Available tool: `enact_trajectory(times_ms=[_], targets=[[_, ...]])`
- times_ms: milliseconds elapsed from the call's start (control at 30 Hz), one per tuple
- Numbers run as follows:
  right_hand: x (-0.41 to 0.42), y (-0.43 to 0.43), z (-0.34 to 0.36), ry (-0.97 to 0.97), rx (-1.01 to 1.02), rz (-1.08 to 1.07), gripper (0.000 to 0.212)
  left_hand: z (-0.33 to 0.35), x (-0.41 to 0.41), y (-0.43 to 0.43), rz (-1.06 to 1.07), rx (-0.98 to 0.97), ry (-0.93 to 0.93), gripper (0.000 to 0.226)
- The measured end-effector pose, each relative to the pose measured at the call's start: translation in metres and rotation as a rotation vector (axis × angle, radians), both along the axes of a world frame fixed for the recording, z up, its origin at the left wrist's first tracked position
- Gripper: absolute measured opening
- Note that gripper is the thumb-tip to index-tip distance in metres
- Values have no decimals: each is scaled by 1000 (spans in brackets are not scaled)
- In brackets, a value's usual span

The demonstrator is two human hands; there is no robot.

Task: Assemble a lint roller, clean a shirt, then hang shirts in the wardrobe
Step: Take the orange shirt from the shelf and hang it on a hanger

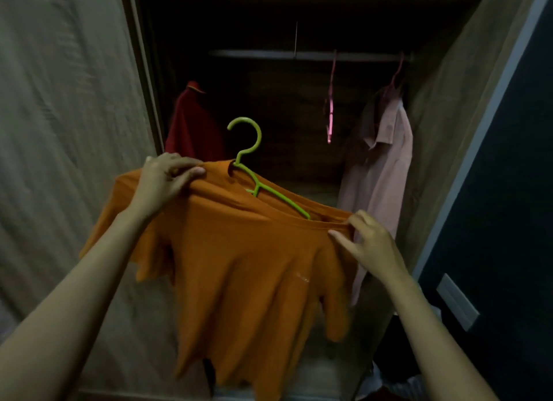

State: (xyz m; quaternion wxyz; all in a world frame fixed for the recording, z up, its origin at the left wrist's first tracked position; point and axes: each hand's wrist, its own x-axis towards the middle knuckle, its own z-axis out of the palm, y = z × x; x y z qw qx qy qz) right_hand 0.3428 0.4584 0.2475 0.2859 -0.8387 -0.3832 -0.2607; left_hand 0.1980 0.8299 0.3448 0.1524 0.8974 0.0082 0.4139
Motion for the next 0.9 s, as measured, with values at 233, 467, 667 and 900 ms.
enact_trajectory(times_ms=[233,467,667,900], targets=[[-20,20,22,-121,57,28,25,-22,19,-17,157,160,-8,32],[-32,30,35,-188,233,84,29,-20,21,-34,-77,-284,-203,14],[2,22,57,-30,166,-97,58,-10,24,-36,-187,-335,-212,14],[14,28,64,-38,202,12,40,-6,38,-38,-246,-324,-133,19]])
